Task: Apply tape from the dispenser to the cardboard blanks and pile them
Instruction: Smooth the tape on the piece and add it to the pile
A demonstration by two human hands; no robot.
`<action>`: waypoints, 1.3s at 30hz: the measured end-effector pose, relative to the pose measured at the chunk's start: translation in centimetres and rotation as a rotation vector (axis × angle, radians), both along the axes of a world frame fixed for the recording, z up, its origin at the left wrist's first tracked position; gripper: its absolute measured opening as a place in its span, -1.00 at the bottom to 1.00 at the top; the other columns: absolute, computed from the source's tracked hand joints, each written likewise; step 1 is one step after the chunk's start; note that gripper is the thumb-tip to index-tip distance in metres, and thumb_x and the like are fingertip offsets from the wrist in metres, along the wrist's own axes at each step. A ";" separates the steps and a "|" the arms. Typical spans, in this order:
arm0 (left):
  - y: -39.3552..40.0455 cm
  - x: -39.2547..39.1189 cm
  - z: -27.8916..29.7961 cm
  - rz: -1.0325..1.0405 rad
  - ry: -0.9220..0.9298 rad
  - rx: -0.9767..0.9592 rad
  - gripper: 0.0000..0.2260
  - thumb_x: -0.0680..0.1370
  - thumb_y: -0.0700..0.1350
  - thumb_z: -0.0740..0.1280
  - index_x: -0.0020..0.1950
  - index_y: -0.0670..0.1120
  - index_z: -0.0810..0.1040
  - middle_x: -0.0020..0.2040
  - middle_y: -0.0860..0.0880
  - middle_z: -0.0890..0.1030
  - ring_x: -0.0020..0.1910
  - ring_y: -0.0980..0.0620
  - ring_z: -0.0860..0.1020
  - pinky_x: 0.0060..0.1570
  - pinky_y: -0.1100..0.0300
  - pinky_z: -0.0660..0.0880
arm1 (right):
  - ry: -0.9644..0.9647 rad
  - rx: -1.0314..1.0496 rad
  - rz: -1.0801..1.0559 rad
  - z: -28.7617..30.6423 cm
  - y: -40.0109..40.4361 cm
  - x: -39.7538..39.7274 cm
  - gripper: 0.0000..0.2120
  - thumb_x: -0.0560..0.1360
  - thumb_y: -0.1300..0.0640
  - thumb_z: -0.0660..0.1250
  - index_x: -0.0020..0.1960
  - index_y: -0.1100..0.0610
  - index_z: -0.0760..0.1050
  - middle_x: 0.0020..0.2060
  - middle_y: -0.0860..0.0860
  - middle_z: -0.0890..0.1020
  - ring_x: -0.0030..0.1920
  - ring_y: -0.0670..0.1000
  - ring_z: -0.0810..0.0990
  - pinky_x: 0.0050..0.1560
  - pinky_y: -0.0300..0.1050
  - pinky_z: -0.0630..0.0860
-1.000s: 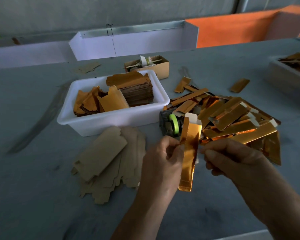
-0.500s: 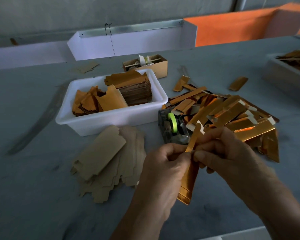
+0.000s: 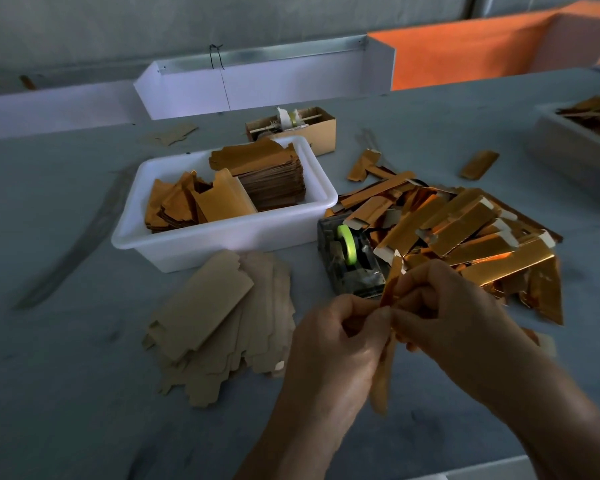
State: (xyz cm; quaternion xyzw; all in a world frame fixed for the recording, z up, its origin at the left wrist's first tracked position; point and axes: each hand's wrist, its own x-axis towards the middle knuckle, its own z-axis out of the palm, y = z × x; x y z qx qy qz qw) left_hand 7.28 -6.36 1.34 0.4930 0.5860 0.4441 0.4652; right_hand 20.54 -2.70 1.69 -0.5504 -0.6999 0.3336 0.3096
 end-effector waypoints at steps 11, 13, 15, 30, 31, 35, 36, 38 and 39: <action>0.1 0.5 -0.3 0.220 0.185 0.162 -0.85 0.52 -0.12 0.37 -0.26 -0.03 0.63 -0.36 0.04 0.63 -0.39 0.16 0.57 -0.42 0.36 0.43 | -0.046 0.023 0.019 0.5 -0.3 -0.7 -0.78 0.39 0.15 0.43 -0.13 -0.05 0.40 -0.32 -0.06 0.62 -0.25 -0.20 0.62 -0.27 -0.24 0.57; 0.1 0.5 -0.3 0.264 0.295 0.243 -0.88 0.50 -0.13 0.39 -0.24 -0.01 0.62 -0.35 0.07 0.62 -0.32 0.17 0.57 -0.34 0.29 0.48 | -0.085 0.067 0.020 0.7 -0.3 -1.1 -0.77 0.38 0.12 0.42 -0.15 -0.09 0.38 -0.32 -0.09 0.61 -0.24 -0.23 0.60 -0.29 -0.28 0.53; 0.1 0.6 -0.7 0.272 0.403 0.367 -0.90 0.51 -0.13 0.38 -0.21 0.00 0.62 -0.31 0.05 0.60 -0.31 0.12 0.56 -0.28 0.12 0.51 | -0.069 0.049 0.026 0.7 -0.1 -1.1 -0.79 0.38 0.10 0.42 -0.16 -0.10 0.39 -0.34 -0.10 0.61 -0.23 -0.29 0.58 -0.33 -0.33 0.49; 0.4 -0.2 -0.6 0.326 0.409 0.483 -0.97 0.50 -0.14 0.40 -0.12 -0.03 0.63 -0.26 0.09 0.57 -0.28 0.17 0.52 -0.33 0.34 0.45 | 0.136 -0.031 -0.082 -0.6 0.2 -1.4 -0.56 0.08 -0.32 0.27 -0.12 -0.16 0.39 -0.27 -0.13 0.61 -0.17 -0.37 0.53 -0.32 -0.39 0.44; 0.5 -0.2 -0.6 0.324 0.430 0.478 -0.97 0.50 -0.14 0.39 -0.12 -0.03 0.63 -0.26 0.09 0.56 -0.27 0.17 0.52 -0.33 0.37 0.44 | 0.276 -0.124 -0.050 -0.6 0.1 -1.5 -0.59 0.11 -0.24 0.33 -0.08 -0.15 0.44 -0.21 -0.16 0.64 -0.13 -0.33 0.56 -0.22 -0.36 0.47; 0.1 -0.4 -0.3 0.280 0.164 0.239 -0.94 0.50 -0.03 0.38 -0.16 0.06 0.64 -0.27 0.09 0.62 -0.25 0.18 0.58 -0.24 0.29 0.50 | 0.687 -0.349 0.062 -0.2 -0.3 -1.4 -0.68 0.21 0.12 0.36 -0.03 0.11 0.59 -0.22 0.03 0.70 -0.17 -0.04 0.67 -0.23 -0.27 0.57; 0.1 -0.6 -0.2 0.266 0.015 0.121 -0.96 0.47 0.02 0.39 -0.15 0.10 0.63 -0.26 0.09 0.64 -0.24 0.15 0.60 -0.21 0.21 0.52 | 0.694 -0.340 0.082 -0.1 -0.3 -1.3 -0.70 0.22 0.14 0.36 -0.05 0.10 0.59 -0.21 0.04 0.70 -0.17 -0.04 0.68 -0.24 -0.29 0.57; 0.3 -1.4 -0.5 0.199 -0.325 -0.084 -0.90 0.37 0.04 0.46 -0.13 0.14 0.64 -0.22 0.06 0.65 -0.24 0.08 0.62 -0.24 0.17 0.51 | 0.709 -0.315 0.119 0.0 -0.3 -1.2 -0.73 0.23 0.15 0.36 -0.07 0.11 0.60 -0.19 0.05 0.70 -0.15 -0.02 0.68 -0.19 -0.26 0.59; 0.5 -1.9 -0.7 0.119 -0.512 -0.183 -0.80 0.31 0.00 0.53 -0.09 0.09 0.67 -0.18 -0.01 0.64 -0.25 0.05 0.62 -0.27 0.18 0.50 | 0.724 -0.300 0.138 0.0 -0.3 -1.1 -0.77 0.25 0.17 0.36 -0.10 0.11 0.61 -0.20 0.06 0.69 -0.13 0.01 0.67 -0.15 -0.22 0.60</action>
